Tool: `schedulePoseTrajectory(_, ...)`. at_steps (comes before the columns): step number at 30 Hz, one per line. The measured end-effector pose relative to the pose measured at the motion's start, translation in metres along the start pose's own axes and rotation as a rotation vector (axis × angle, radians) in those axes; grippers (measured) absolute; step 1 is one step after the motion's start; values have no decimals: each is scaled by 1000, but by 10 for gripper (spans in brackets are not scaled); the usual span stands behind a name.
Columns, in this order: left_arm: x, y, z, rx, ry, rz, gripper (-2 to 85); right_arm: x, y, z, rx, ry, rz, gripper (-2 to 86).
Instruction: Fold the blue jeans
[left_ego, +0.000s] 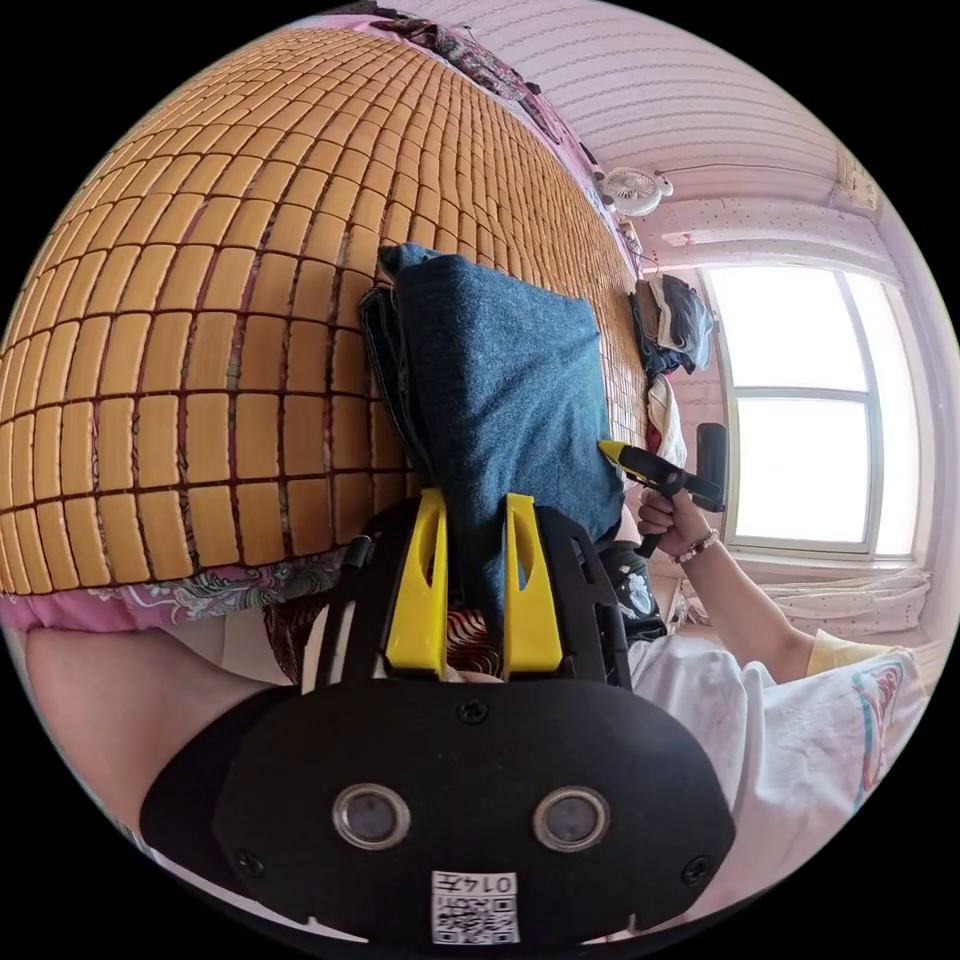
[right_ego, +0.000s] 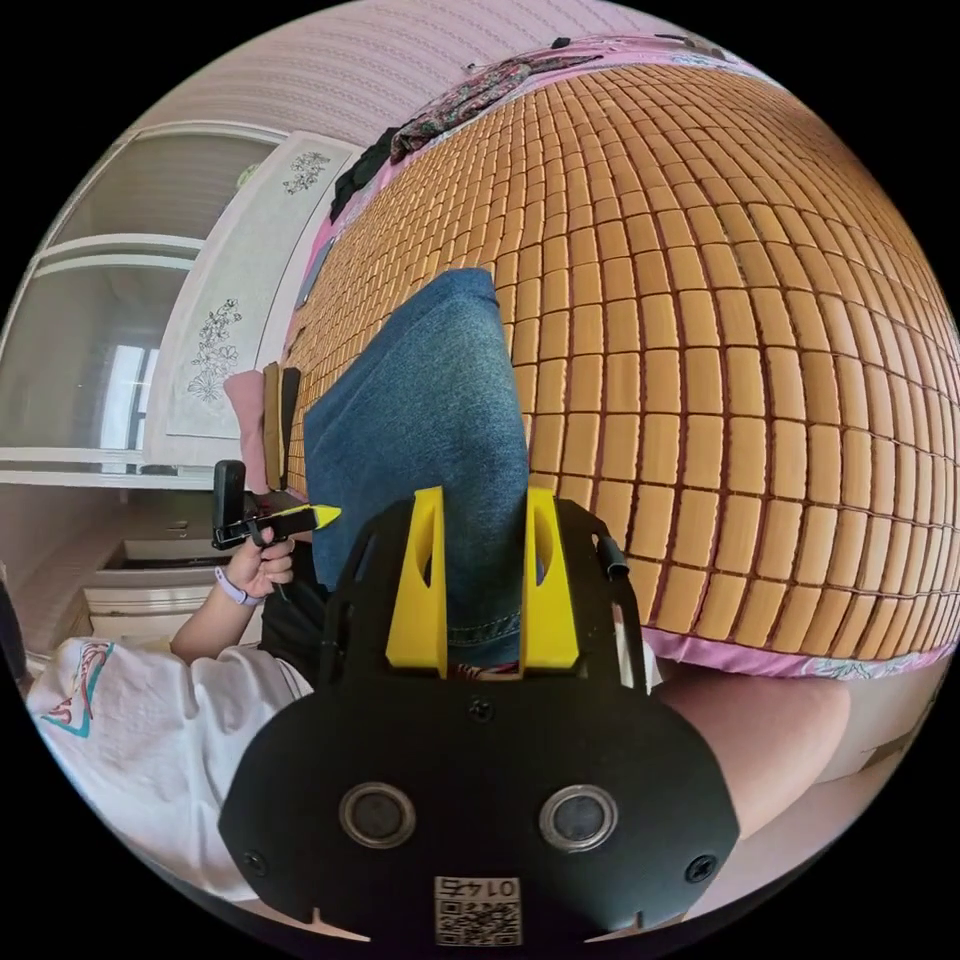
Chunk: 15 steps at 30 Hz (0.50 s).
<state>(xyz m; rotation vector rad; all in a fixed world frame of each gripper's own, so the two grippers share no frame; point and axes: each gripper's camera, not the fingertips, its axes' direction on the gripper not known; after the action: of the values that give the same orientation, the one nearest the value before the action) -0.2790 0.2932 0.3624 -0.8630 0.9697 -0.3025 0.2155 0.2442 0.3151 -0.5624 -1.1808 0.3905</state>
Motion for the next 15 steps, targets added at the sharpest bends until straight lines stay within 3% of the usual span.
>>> schedulePoseTrajectory(3, 5, 10, -5, 21, -23, 32, 67, -9, 9, -2, -15, -35, -58, 61)
schedulePoseTrajectory(7, 9, 34, -27, 109, -61, 58, 55, -102, 23, -20, 13, -10, -385, 42)
schedulePoseTrajectory(10, 1, 60, -53, 225, -14, 41, 52, -197, 27, -29, 21, -24, -652, 35)
schedulePoseTrajectory(15, -24, 130, -116, 564, 84, -38, 52, -363, 53, -9, -10, 1, -1140, 26)
